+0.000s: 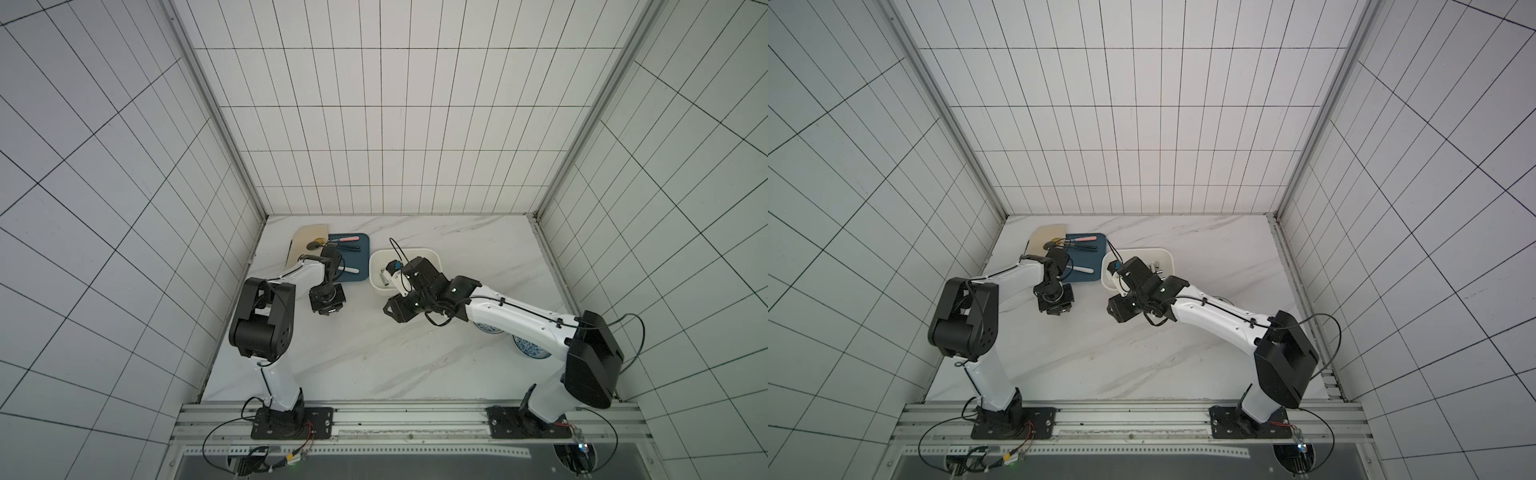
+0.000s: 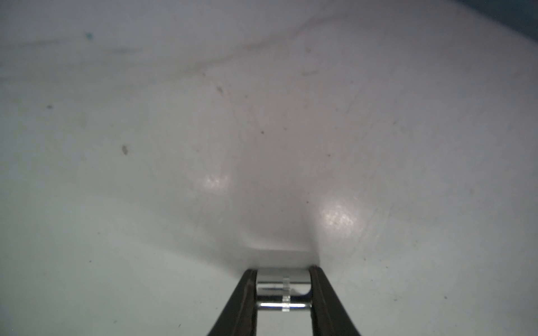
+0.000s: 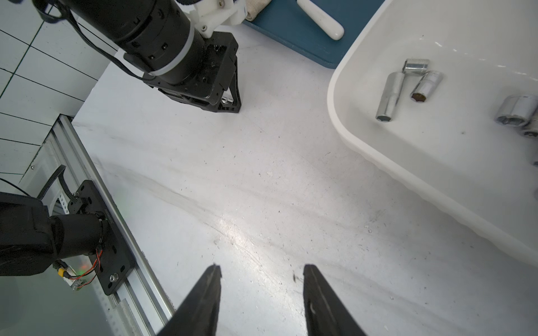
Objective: Put the socket on the desktop into the storage box
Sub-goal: Pick up the socket head from the center of the board, then place the socket head in the storage box.
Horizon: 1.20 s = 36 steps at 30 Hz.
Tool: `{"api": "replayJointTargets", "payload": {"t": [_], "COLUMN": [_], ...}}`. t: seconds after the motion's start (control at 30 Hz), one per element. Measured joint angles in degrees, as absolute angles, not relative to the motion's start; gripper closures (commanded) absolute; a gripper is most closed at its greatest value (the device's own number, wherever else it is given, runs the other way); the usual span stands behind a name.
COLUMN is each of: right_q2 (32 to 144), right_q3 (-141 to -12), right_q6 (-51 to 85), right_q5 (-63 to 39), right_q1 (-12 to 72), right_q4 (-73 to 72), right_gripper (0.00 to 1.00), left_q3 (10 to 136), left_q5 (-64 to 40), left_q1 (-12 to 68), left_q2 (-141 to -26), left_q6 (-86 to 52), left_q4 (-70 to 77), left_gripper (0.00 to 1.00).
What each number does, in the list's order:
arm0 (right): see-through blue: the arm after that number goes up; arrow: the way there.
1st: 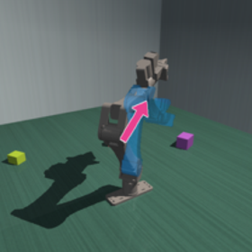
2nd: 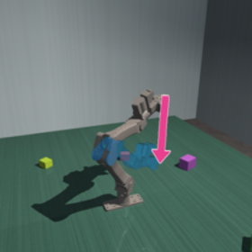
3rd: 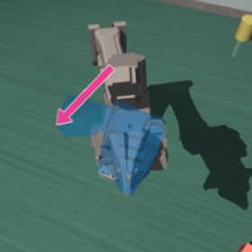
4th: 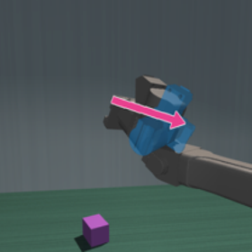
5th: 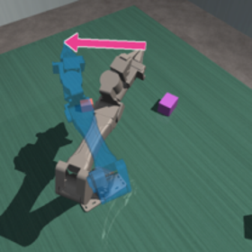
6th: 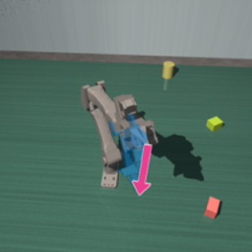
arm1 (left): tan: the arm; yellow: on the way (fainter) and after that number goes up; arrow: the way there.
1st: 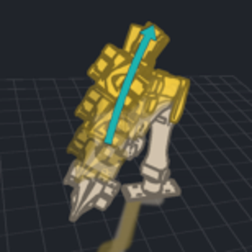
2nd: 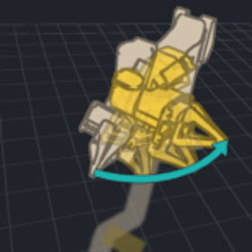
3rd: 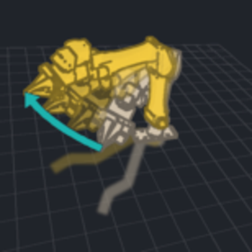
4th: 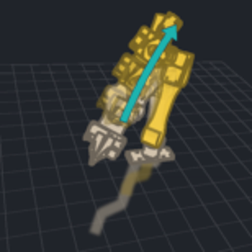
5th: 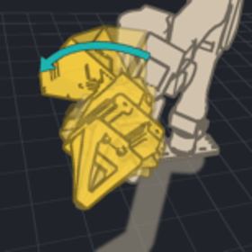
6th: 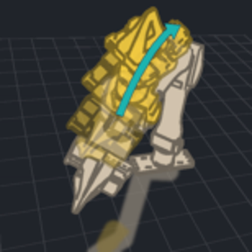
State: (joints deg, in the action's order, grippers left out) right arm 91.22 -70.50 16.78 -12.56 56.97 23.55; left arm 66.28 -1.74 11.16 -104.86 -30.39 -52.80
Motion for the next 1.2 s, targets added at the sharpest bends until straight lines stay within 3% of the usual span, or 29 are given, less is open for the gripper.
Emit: {"api": "replayJointTargets", "payload": {"t": [0.27, 0.57, 1.2], "right_q2": [91.18, 89.38, 83.2], "right_q3": [-70.48, -69.19, -65.63], "right_q6": [16.78, 16.86, 17.89], "right_q5": [-12.56, -12.14, -8.34], "right_q1": [56.95, 56.31, 52.62], "right_q4": [23.4, 23.38, 24.21], "right_gripper": [0.51, 0.51, 0.51], "left_q3": [66.3, 67.99, 84.58], "left_q5": [-1.52, -1.58, -3.75], "left_q1": [11.2, 12.08, 19.0], "left_q2": [-104.86, -104.64, -103.59], "left_q6": [-30.35, -30.35, -31.22], "left_q4": [-52.86, -54.19, -59.09], "left_gripper": [0.77, 0.77, 0.77]}}
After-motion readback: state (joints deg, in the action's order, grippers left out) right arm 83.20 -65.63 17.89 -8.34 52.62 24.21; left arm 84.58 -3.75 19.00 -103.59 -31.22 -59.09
